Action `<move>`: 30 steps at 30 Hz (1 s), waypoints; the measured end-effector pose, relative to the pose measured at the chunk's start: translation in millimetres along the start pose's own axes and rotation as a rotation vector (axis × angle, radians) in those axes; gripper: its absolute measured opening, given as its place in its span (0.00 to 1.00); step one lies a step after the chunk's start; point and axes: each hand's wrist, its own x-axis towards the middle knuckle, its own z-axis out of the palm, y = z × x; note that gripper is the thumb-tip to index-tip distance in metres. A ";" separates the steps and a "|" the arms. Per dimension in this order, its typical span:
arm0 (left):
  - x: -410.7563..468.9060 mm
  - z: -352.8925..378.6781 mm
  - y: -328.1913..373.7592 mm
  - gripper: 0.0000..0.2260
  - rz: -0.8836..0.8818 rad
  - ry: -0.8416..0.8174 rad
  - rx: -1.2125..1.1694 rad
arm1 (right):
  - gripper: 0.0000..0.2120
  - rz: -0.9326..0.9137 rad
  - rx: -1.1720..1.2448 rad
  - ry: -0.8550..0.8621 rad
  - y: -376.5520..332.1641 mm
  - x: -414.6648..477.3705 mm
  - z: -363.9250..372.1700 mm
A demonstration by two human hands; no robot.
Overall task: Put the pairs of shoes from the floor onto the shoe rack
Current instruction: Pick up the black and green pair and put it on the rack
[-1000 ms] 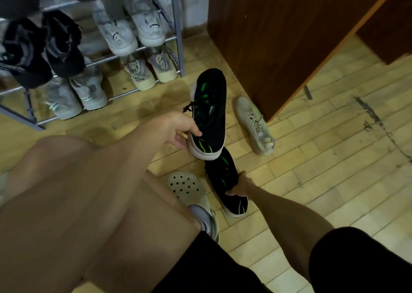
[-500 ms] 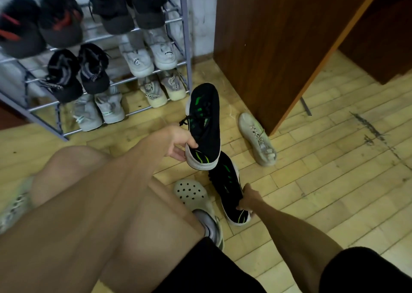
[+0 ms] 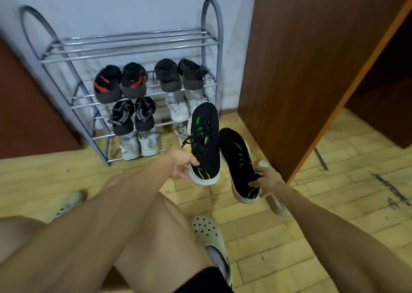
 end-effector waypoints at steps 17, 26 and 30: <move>-8.2 -154.3 162.8 0.07 0.315 0.306 -0.244 | 0.31 -0.465 0.287 0.098 -294.4 13.3 -64.4; 76.0 -186.2 239.6 0.04 0.336 0.381 -0.270 | 0.20 -0.478 0.257 0.102 -391.3 88.7 -87.1; 113.2 -189.0 263.2 0.08 0.354 0.381 -0.253 | 0.17 -0.464 0.254 0.113 -414.1 118.8 -85.1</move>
